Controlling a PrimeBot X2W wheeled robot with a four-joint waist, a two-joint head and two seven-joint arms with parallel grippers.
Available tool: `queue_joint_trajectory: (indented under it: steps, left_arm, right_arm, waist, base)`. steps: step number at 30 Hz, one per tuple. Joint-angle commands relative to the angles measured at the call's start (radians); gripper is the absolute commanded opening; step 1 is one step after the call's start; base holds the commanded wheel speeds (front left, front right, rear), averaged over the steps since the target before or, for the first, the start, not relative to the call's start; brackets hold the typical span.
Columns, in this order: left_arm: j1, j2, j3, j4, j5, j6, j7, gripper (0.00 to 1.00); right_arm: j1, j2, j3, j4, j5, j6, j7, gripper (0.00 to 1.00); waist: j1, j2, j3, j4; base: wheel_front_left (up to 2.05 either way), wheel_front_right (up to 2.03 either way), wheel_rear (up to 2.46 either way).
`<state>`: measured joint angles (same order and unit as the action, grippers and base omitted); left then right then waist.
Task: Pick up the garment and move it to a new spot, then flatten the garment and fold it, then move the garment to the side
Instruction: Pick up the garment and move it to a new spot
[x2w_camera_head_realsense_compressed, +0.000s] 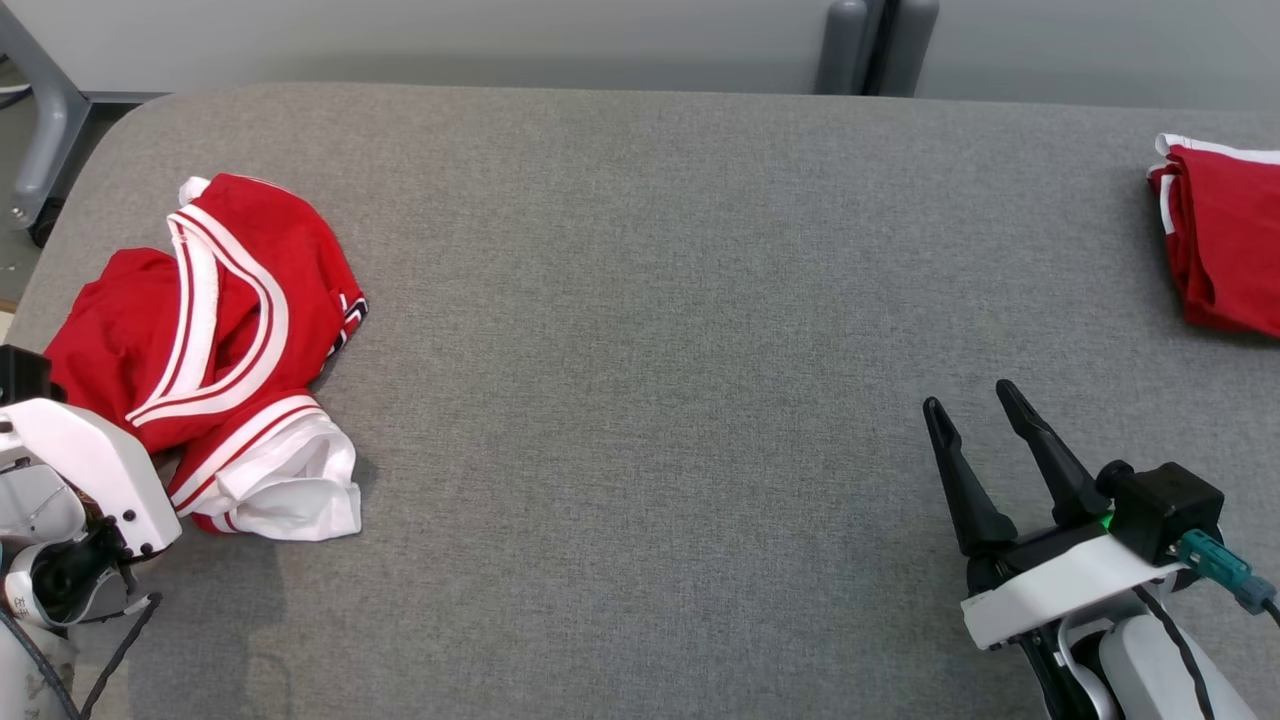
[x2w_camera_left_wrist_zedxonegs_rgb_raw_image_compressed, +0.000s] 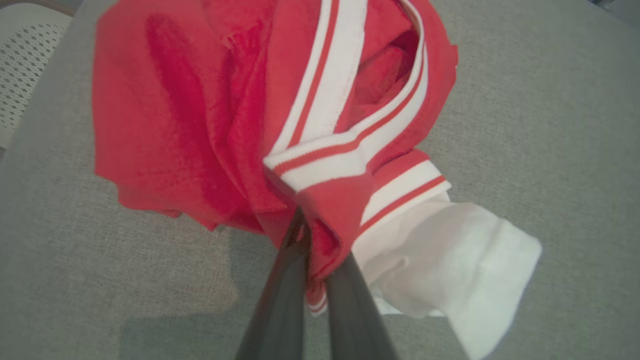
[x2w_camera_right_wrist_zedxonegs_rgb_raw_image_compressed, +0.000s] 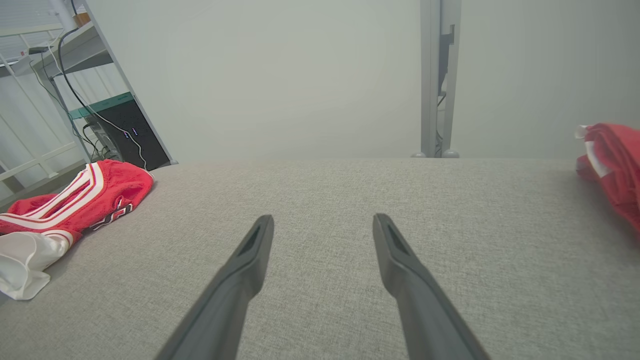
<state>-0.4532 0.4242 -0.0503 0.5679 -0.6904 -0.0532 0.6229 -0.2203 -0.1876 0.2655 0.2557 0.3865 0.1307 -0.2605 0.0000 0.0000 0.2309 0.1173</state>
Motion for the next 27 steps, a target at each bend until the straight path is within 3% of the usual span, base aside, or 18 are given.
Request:
queue_joint_trajectory:
  steps: [1,8,15,27]
  left_arm:
    - [-0.003,0.002,-0.002,-0.012,-0.009,-0.009,-0.004,0.0]
    - [0.01,0.021,-0.01,-0.07,-0.005,-0.023,-0.005,0.0]
    - [-0.011,0.024,-0.031,-0.236,-0.021,-0.034,0.033,0.0]
    - [-0.048,0.02,-0.135,-0.435,-0.063,-0.054,0.214,0.0]
  right_arm:
    - [-0.006,0.002,0.0,0.002,-0.001,0.0,-0.005,1.0]
    - [0.002,0.01,0.005,0.012,-0.002,0.0,-0.005,1.0]
    - [0.023,0.034,0.01,0.028,0.004,0.0,-0.005,1.0]
    - [0.046,0.068,0.001,0.057,0.004,0.0,-0.005,1.0]
  waist:
    - [0.0,0.0,-0.008,0.006]
    - [0.0,0.0,-0.038,0.011]
    - [0.0,0.0,-0.106,-0.007]
    - [0.0,0.0,-0.197,-0.156]
  base:
    - [0.0,0.0,0.0]
    - [0.0,0.0,0.0]
    - [0.0,0.0,0.0]
    - [0.0,0.0,0.0]
